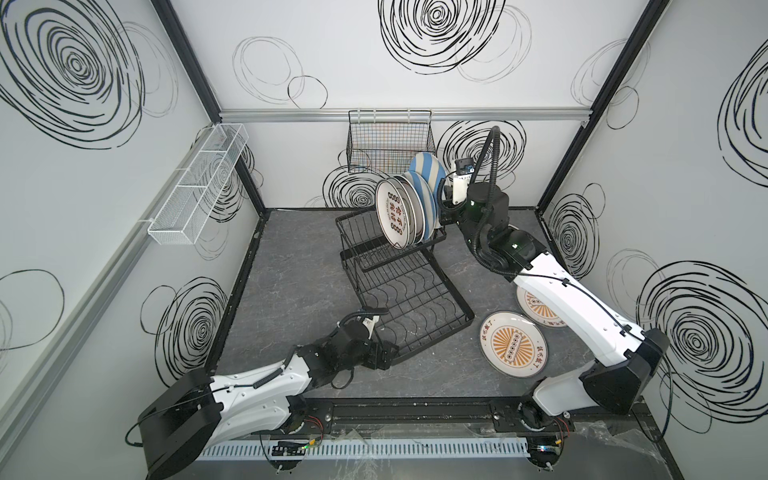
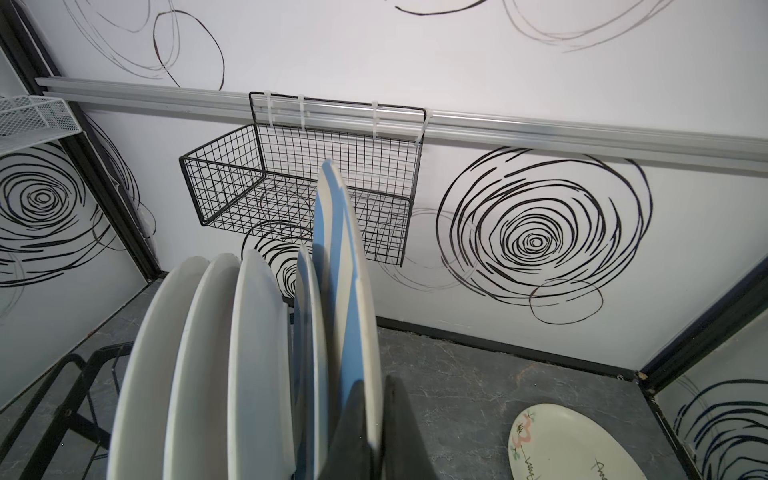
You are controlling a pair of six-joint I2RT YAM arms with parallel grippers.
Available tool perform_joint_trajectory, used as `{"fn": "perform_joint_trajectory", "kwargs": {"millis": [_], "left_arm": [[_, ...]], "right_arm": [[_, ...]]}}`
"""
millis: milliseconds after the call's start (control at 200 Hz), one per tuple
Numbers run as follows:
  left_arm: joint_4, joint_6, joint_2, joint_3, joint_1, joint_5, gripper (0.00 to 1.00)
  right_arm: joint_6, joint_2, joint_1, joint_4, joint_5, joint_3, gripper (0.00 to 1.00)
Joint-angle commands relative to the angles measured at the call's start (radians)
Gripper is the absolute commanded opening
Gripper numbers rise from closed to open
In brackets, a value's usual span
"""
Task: Load the plates into the dish rack
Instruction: 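Hold the blue-striped plate upright with the right gripper while the left holds the rack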
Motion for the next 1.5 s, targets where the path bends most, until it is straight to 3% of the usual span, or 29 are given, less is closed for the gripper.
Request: {"fn": "perform_joint_trajectory", "kwargs": {"millis": [0, 575, 916, 1496], "left_arm": [[0.005, 0.004, -0.012, 0.012, 0.01, -0.013, 0.96], [-0.023, 0.004, -0.044, 0.004, 0.02, -0.019, 0.96], [-0.03, -0.001, -0.057, -0.006, 0.022, -0.023, 0.96], [-0.026, -0.001, -0.056, -0.006, 0.024, -0.021, 0.96]], "right_arm": [[-0.001, -0.05, 0.002, 0.02, -0.028, 0.038, 0.0], [-0.06, -0.036, 0.006, 0.012, 0.083, 0.008, 0.0], [-0.109, -0.007, 0.003, 0.024, 0.061, -0.006, 0.0], [-0.073, -0.015, -0.053, 0.072, -0.002, -0.112, 0.0]]}}
